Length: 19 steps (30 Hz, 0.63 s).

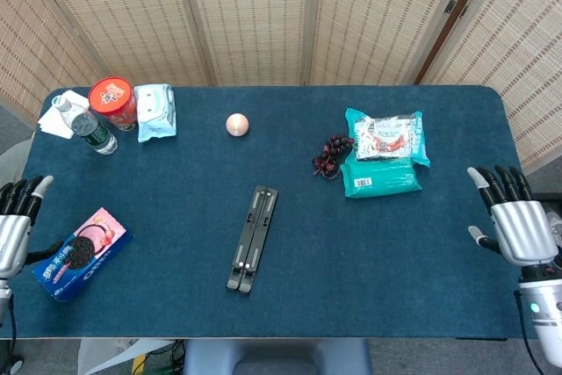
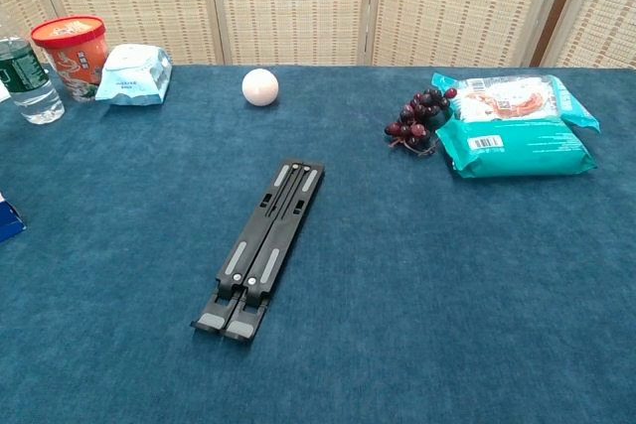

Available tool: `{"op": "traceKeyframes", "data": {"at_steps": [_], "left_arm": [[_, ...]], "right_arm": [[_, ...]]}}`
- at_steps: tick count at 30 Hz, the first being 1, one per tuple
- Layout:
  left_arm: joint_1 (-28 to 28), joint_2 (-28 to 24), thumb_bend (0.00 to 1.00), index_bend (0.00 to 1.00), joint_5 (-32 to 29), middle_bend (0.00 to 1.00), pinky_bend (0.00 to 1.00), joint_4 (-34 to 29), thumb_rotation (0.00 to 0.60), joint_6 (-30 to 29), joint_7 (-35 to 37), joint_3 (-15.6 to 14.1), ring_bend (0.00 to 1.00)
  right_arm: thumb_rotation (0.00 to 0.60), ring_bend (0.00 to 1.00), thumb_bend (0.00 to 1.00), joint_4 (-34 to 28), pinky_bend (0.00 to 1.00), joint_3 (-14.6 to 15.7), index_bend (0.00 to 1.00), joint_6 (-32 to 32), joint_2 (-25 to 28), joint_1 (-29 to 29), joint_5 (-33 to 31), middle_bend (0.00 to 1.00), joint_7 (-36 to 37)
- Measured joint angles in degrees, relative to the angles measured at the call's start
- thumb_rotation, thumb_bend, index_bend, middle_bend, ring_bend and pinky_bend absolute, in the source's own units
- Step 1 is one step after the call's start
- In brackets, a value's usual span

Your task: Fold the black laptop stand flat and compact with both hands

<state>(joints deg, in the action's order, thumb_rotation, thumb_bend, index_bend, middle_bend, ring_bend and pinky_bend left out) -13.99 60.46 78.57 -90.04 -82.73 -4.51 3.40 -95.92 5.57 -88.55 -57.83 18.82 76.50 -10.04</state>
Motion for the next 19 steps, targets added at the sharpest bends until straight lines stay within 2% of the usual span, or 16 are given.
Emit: {"op": "traceKeyframes", "data": {"at_steps": [8,19], "left_arm": [[4.8,0.0,0.13,0.00,2.4,0.07,0.00,-2.5,0.600,-5.1,-3.9,-2.1,0.00],[6.8,0.8,0.13,0.00,2.6,0.07,0.00,-3.3,0.600,-5.5,-3.3,-2.0,0.00]], "right_arm": [[0.600,0.00,0.13,2.7,0.00,1.1,0.00,-2.0,-1.2,-5.7,4.3,0.12,4.4],[0.600,0.00,0.13,3.1,0.00,-1.0,0.00,-0.5,-2.1,-7.5,7.2,0.12,4.1]]}}
